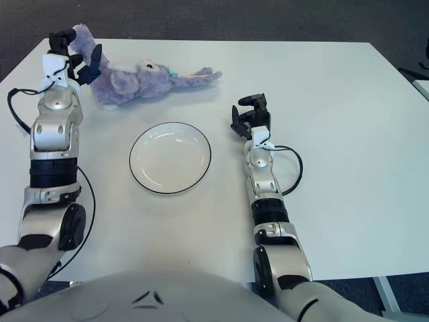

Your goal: Put the doll into the plate.

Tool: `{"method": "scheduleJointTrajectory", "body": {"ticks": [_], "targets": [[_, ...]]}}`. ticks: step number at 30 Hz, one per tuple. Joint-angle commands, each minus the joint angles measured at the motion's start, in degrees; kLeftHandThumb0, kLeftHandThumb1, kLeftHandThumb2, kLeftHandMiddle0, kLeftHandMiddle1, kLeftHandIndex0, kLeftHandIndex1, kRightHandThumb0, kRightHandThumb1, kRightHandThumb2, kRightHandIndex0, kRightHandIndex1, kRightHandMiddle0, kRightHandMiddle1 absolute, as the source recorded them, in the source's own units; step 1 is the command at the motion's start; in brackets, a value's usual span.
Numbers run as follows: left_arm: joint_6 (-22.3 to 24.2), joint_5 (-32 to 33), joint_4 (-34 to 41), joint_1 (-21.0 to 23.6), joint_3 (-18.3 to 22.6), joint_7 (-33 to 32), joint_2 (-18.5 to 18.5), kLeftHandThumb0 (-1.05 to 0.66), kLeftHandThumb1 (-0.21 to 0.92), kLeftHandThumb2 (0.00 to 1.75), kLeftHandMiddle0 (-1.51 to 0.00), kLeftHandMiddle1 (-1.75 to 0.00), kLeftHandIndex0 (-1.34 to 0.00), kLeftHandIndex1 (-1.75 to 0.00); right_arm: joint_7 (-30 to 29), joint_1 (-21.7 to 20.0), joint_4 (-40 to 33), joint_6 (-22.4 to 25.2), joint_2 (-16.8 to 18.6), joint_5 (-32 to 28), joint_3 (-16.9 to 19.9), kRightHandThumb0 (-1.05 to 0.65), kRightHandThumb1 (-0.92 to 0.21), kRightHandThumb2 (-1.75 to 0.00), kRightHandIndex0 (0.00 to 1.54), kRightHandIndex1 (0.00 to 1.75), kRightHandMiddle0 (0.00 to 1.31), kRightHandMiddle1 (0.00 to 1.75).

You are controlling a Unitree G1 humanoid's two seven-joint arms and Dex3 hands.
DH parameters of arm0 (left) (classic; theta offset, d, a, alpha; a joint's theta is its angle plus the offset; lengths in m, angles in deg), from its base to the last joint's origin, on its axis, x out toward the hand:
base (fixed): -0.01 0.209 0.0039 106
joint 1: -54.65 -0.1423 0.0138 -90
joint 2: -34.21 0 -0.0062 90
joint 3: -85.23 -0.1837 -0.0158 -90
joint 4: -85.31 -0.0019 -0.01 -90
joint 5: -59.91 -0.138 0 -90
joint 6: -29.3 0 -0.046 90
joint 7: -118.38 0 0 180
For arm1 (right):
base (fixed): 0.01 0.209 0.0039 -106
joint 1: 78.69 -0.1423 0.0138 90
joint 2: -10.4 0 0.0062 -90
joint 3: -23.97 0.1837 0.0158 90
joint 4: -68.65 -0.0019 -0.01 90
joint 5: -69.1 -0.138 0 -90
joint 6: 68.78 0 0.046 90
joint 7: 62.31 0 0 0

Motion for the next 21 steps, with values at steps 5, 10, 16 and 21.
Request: {"method": "scheduleJointTrajectory", "body": {"ticks": [5, 10, 16, 21], "targets": [[-2.3, 1.5, -5.0, 0.9, -0.4, 3.8, 3.4, -0.74, 0.85, 0.47, 0.0, -0.7, 0.0, -0.66, 0.6, 1.9, 2.3, 1.8, -0.4, 0.3, 0.0, -0.01, -0.65, -0.91, 0.45, 1.67, 0.14, 1.74], [-3.3, 1.5, -6.4, 1.1, -1.0, 4.5, 4.2, -0.77, 0.88, 0.44, -0.01, -0.67, 0.0, -0.64, 0.6, 1.9, 2.3, 1.9, -0.6, 0.5, -0.1, -0.01, -0.64, -0.91, 0.45, 1.67, 0.14, 1.74], [-4.0, 1.3, -8.5, 1.7, -1.7, 4.5, 4.9, -0.78, 0.91, 0.42, 0.0, -0.57, 0.0, -0.64, 0.8, 1.9, 2.5, 1.6, -0.8, 0.4, -0.3, -0.01, -0.64, -0.92, 0.45, 1.67, 0.14, 1.74], [-8.2, 1.4, -12.4, 2.4, -1.3, 3.2, 5.0, -0.8, 0.92, 0.4, 0.0, -0.44, 0.0, -0.69, 0.9, 1.9, 2.7, 1.5, -0.9, 0.3, -0.3, -0.01, -0.64, -0.92, 0.45, 1.67, 0.13, 1.74]]}}
